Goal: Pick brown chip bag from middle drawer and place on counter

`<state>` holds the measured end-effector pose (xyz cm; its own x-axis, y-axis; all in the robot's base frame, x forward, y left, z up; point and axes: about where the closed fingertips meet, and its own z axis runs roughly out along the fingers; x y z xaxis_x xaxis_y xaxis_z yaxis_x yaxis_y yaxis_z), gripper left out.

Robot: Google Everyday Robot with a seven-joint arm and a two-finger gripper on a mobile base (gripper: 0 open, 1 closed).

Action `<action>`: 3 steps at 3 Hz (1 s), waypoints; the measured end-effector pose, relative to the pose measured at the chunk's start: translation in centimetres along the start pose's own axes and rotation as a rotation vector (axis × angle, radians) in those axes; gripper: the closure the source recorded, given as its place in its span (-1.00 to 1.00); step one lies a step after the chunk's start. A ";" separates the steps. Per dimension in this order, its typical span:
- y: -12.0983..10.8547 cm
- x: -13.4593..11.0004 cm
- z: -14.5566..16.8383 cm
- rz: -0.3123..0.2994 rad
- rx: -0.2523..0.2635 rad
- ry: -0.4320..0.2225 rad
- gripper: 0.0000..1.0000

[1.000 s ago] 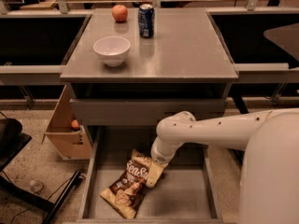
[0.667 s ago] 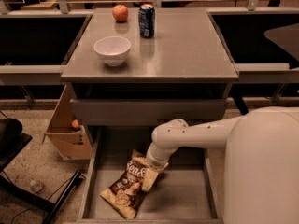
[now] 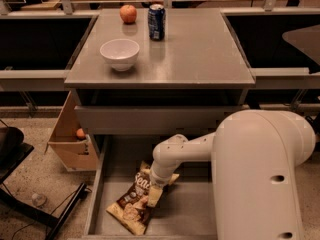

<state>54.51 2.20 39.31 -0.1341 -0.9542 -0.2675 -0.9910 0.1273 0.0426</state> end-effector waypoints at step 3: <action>0.1 0.0 0.1 -0.001 -0.002 0.001 0.78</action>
Offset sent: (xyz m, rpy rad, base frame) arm -0.0005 0.0003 -0.0007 -0.0003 0.0014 0.0009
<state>54.45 2.23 39.24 -0.1336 -0.9544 -0.2670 -0.9910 0.1264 0.0440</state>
